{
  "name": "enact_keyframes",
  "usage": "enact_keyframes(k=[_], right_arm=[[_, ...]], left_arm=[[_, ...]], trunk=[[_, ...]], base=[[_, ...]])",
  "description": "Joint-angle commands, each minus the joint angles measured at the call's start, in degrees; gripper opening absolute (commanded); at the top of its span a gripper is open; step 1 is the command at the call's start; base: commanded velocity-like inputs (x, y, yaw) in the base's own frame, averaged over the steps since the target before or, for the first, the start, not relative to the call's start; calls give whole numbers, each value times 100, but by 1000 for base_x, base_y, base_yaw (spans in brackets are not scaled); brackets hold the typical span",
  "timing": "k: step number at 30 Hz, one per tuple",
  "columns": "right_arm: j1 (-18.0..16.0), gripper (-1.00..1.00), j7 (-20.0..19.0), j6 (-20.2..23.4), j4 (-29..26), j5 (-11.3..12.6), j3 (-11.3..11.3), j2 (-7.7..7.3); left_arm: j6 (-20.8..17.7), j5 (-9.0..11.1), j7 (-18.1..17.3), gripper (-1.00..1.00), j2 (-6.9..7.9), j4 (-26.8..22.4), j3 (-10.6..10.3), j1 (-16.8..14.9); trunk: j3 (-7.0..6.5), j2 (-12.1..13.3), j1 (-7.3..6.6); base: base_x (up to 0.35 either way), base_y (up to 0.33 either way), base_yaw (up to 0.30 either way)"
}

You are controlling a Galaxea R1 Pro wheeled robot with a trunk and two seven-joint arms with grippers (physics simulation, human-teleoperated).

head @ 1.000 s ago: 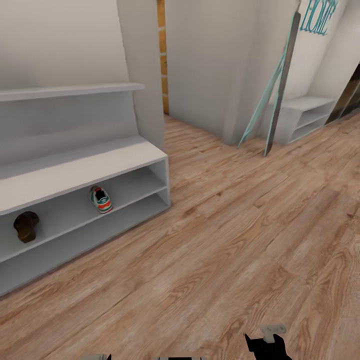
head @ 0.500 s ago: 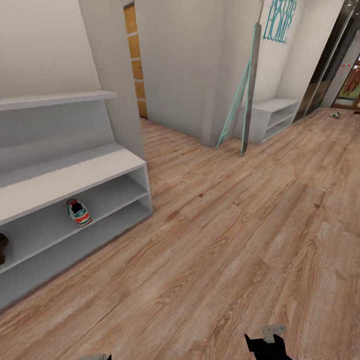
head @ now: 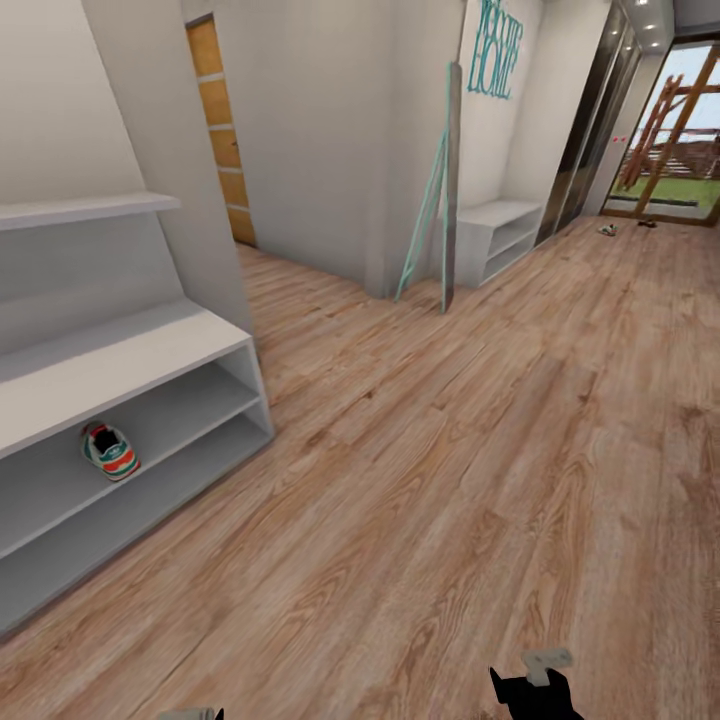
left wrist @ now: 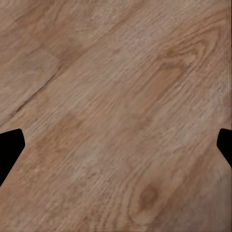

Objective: Pick up the two gym shoes and the two sandals from the corridor floor and place them onto the hallstand (shoe rack) in the corridor, making sure they are on the rack and not on the floor. Arrange them so the two gym shoes are next to each other and the two sandals are next to each other.

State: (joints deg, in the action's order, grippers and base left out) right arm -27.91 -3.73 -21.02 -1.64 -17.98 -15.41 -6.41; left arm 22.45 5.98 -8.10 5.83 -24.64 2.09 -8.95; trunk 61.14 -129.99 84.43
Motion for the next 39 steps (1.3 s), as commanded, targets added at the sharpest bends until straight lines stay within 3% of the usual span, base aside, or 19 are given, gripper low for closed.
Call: enact_keyframes(k=[1,10,39], right_arm=[[-4,100,-32,-21,5,-22,-50,-1],[-4,100,-32,-40,5,-22,-50,5],[-4,100,-23,-43,5,-22,-47,8]], left_arm=[[2,60,-60,100,-2,5,20,-1],[-3,61,-60,100,3,11,25,-1],[-4,61,-53,100,-5,21,28,-1]], trunk=[[-3,-2,-1],[-63,-2,-1],[-256,-2,-1]], base=[[0,0,-243],[113,0,-242],[331,0,-238]])
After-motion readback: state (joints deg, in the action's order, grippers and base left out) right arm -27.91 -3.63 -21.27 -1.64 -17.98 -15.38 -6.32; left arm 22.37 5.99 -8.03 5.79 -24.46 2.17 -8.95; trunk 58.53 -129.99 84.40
